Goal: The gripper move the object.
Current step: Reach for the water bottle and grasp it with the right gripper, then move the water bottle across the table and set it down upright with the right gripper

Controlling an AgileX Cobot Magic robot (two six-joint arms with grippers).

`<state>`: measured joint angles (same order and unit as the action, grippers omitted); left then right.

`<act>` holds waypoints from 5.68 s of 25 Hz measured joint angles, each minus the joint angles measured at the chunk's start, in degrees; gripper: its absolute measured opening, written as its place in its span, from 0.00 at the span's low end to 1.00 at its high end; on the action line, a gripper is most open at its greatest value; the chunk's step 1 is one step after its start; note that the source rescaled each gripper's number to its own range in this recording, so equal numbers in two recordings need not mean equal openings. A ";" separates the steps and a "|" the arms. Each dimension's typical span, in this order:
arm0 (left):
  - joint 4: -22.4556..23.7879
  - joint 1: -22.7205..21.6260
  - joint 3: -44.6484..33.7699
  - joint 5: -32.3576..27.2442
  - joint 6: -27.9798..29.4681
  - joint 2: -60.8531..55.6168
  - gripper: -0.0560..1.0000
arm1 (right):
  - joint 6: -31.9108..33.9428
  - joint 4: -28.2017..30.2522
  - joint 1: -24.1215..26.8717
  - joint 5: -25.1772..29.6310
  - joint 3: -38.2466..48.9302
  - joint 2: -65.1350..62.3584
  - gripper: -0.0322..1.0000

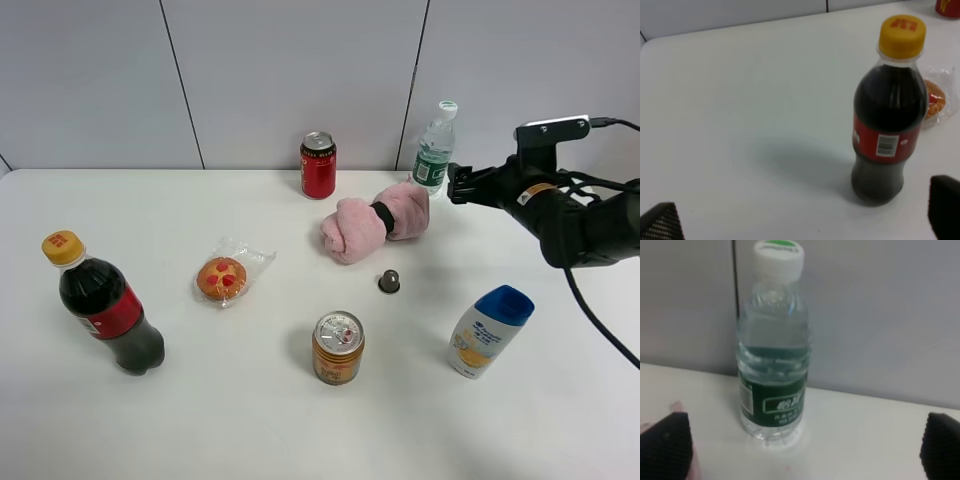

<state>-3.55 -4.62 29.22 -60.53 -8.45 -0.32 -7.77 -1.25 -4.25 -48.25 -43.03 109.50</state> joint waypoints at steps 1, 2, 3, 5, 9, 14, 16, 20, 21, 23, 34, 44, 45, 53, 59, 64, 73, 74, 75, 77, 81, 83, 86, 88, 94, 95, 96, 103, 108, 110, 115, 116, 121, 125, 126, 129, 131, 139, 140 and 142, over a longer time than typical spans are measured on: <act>0.00 0.00 0.00 0.00 0.00 0.00 1.00 | 0.01 0.00 0.00 -1.49 -0.03 1.35 1.00; 0.00 0.00 0.00 0.00 0.00 0.00 1.00 | 0.01 0.00 0.00 -3.14 -0.03 2.62 1.00; 0.00 0.00 0.00 0.00 0.00 0.00 1.00 | 0.01 0.00 0.00 -4.41 -0.29 3.57 1.00; 0.00 0.00 0.00 0.00 0.00 0.00 1.00 | 0.01 0.00 0.00 -4.85 -1.69 5.58 1.00; 0.00 0.00 0.00 0.00 0.00 0.00 1.00 | 0.01 0.06 0.00 -4.79 -6.53 8.61 1.00; 0.00 0.00 0.00 0.00 0.00 0.00 1.00 | 0.67 1.74 0.00 -4.57 -11.94 12.15 1.00; 0.00 0.00 0.00 0.00 0.00 0.00 1.00 | 1.11 2.05 0.00 -4.50 -13.67 13.24 1.00; 0.00 0.00 0.00 0.00 0.00 0.00 1.00 | 1.11 2.17 0.00 -4.10 -16.78 15.15 1.00; 0.00 0.00 0.00 0.00 0.00 0.00 1.00 | 1.11 2.17 0.00 -4.03 -17.42 15.51 1.00; 0.00 0.00 0.00 0.00 0.00 0.00 1.00 | 1.11 2.17 0.00 -3.82 -18.66 16.44 1.00; 0.00 0.00 0.00 0.00 0.00 0.00 1.00 | 1.35 3.79 -0.20 -2.98 -22.80 20.13 1.00; 0.00 0.00 0.00 0.00 0.00 0.00 1.00 | 1.35 4.61 -0.20 -3.04 -27.27 24.16 1.00; 0.00 0.00 0.00 0.00 0.00 0.00 1.00 | 1.35 4.60 -0.20 -2.98 -28.17 24.81 1.00; 0.00 0.00 0.00 0.00 0.00 0.00 1.00 | 1.49 5.06 -0.25 -2.11 -35.04 28.51 1.00; 0.00 0.00 0.00 0.00 0.00 0.00 1.00 | 1.49 7.02 -0.61 -0.49 -36.98 30.30 0.80; 0.00 0.00 0.00 0.00 0.00 0.00 1.00 | 1.80 7.15 -0.68 -1.36 -37.08 30.30 0.03; 0.00 0.00 0.00 0.00 0.00 0.00 1.00 | 2.45 6.48 -0.68 4.37 -37.08 27.94 0.06; 0.00 0.00 0.00 0.00 0.00 0.00 1.00 | 2.45 6.48 -0.68 6.41 -37.03 27.08 0.06; 0.00 0.00 0.00 0.00 0.00 0.00 1.00 | 2.45 6.54 -0.68 8.61 -37.03 26.28 0.06; 0.00 0.00 0.00 0.00 0.00 0.00 1.00 | 2.60 6.67 -0.68 12.58 -37.03 23.92 0.06; 0.00 0.00 0.00 0.00 0.00 0.00 1.00 | 4.25 7.09 -1.59 19.13 -37.03 18.40 0.06; 0.00 0.00 0.00 0.00 0.00 0.00 1.00 | 5.27 7.20 -2.25 22.09 -37.03 15.72 0.06; 0.00 0.00 0.00 0.00 0.00 0.00 1.00 | 7.77 7.20 -3.23 27.11 -36.99 11.97 0.06; 0.00 0.00 0.00 0.00 0.00 0.00 1.00 | 8.08 7.20 -4.23 30.83 -36.99 9.39 0.06; 0.00 0.00 0.00 0.00 0.00 0.00 1.00 | 8.67 7.25 -8.93 38.72 -36.99 2.20 0.06; 0.00 0.00 0.00 0.00 0.00 0.00 1.00 | 8.67 7.25 -9.75 39.98 -36.99 0.83 0.06; 0.00 0.00 0.00 0.00 0.00 0.00 1.00 | 8.67 7.25 -10.39 41.47 -36.99 -0.47 0.06; 0.00 0.00 0.00 0.00 0.00 0.00 1.00 | 8.67 7.25 -14.44 51.66 -36.99 -9.12 0.06; 0.00 0.00 0.00 0.00 0.00 0.00 1.00 | 8.67 7.20 -17.76 57.39 -36.99 -14.35 0.06; 0.00 0.00 0.00 0.00 0.00 0.00 1.00 | 8.67 7.20 -19.70 59.29 -36.99 -16.09 0.06; 0.00 0.00 0.00 0.00 0.00 0.00 1.00 | 8.72 6.05 -24.69 60.33 -36.99 -18.28 0.06; 0.00 0.00 0.00 0.00 0.00 0.00 1.00 | 8.72 6.05 -25.63 60.21 -36.99 -18.40 0.06; 0.00 0.00 0.00 0.00 0.00 0.00 1.00 | 8.72 5.94 -29.43 58.38 -36.99 -18.38 0.06; 0.00 0.00 0.00 0.00 0.00 0.00 1.00 | 8.68 5.94 -31.47 52.32 -36.99 -16.91 0.06; 0.00 0.00 0.00 0.00 0.00 0.00 1.00 | 8.68 5.94 -31.82 50.63 -36.99 -16.05 0.06; 0.00 0.00 0.00 0.00 0.00 0.00 1.00 | 8.68 6.05 -32.56 45.07 -36.99 -12.50 0.06; 0.00 0.00 0.00 0.00 0.00 0.00 1.00 | 8.68 6.05 -32.69 41.26 -36.99 -9.35 0.06; 0.00 0.00 0.00 0.00 0.00 0.00 1.00 | 8.68 7.86 -33.18 38.17 -47.69 6.66 0.06; 0.00 0.00 0.00 0.00 0.00 0.00 1.00 | 8.68 8.09 -33.29 38.55 -49.99 8.68 0.06; 0.00 0.00 0.00 0.00 0.00 0.00 1.00 | 8.68 8.21 -33.44 39.41 -54.97 13.14 0.06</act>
<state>-3.55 -4.62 29.22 -60.53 -8.45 -0.32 0.91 6.96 -37.69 -8.84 -98.00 122.64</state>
